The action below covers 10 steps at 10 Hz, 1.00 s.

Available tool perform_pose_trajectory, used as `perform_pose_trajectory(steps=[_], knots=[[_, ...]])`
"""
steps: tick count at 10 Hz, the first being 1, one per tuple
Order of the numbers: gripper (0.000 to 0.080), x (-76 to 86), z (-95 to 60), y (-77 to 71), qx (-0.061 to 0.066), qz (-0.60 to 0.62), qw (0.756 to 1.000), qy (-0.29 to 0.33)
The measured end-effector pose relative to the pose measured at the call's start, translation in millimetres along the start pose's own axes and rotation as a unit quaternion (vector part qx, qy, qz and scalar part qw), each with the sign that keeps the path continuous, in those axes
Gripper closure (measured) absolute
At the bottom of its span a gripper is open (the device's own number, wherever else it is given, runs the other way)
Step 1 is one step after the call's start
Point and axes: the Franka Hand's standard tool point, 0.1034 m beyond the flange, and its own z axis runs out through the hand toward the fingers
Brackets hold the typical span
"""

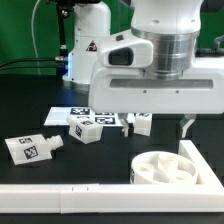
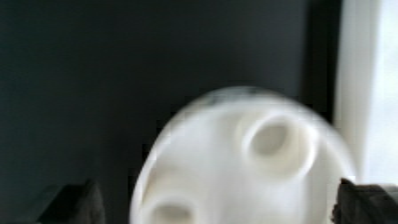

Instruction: Assemble stool

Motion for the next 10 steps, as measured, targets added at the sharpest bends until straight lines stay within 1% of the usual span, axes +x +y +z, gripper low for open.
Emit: perform_pose_trajectory(steps=[1, 4, 5, 6, 7, 8, 10], knots=[[0.0151, -12.2, 0.3, -4.8, -0.001, 0.003, 1.0, 0.004], [0.0151, -12.8, 2.0, -4.6, -0.001, 0.002, 1.0, 0.003], [0.0151, -17.7, 2.8, -3.1, 0.0, 0.006, 1.0, -0.009], [0.0151, -27.6, 3.2, -0.4, 0.0, 0.013, 0.999, -0.033], [0.0151, -37.2, 4.5, -4.3, -0.004, 0.03, 0.999, -0.044], [0.0151, -43.1, 6.2, -9.3, -0.005, 0.029, 0.998, -0.047], [0.0151, -41.8, 6.9, -7.2, -0.005, 0.028, 0.999, -0.047]])
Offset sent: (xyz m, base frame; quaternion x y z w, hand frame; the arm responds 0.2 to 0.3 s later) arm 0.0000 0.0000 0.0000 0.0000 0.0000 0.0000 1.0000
